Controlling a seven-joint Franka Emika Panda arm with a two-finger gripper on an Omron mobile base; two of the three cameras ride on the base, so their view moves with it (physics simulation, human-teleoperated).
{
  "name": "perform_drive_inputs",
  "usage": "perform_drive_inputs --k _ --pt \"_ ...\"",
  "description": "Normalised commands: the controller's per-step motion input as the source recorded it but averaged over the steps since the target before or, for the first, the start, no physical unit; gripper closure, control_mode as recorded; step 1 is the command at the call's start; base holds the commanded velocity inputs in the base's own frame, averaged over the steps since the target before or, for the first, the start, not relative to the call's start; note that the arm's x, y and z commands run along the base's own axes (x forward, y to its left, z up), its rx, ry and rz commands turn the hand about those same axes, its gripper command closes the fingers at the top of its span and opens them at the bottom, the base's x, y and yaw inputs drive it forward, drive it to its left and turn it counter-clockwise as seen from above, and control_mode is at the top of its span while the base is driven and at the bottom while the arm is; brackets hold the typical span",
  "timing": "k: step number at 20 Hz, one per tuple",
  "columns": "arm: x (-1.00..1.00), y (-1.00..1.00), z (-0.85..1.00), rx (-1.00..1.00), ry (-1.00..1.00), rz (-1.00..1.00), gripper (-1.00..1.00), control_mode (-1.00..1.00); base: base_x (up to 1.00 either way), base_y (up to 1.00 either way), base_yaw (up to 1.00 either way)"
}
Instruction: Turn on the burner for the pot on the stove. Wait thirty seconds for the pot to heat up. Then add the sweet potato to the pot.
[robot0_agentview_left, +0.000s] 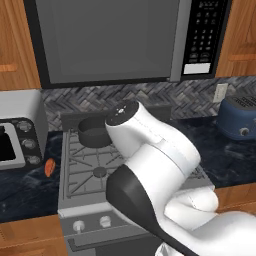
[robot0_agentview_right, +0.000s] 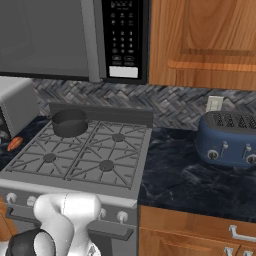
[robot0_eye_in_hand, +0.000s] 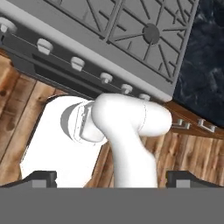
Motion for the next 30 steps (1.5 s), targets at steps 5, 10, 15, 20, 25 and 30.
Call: perform_drive_inputs --k 5,10,15,20,25,30 --pt "0.03 -0.95 -0.07 0.02 -0.35 0.23 -1.00 -1.00 0.00 0.00 0.00" --pt "0.11 -0.87 0.00 0.14 -0.37 0.28 -1.00 -1.00 0.00 0.00 0.00" --pt "0.00 -0.79 0.00 0.13 -0.23 0.28 -1.00 -1.00 0.00 0.00 0.00" --pt "0.00 -0.44 0.00 0.10 -0.11 0.18 -1.00 -1.00 0.00 0.00 0.00" --pt "-0.01 -0.11 0.00 0.04 -0.07 0.05 -1.00 -1.00 0.00 0.00 0.00" --pt "0.02 0.00 0.00 0.00 0.00 0.00 -1.00 -1.00 0.00 0.00 0.00"
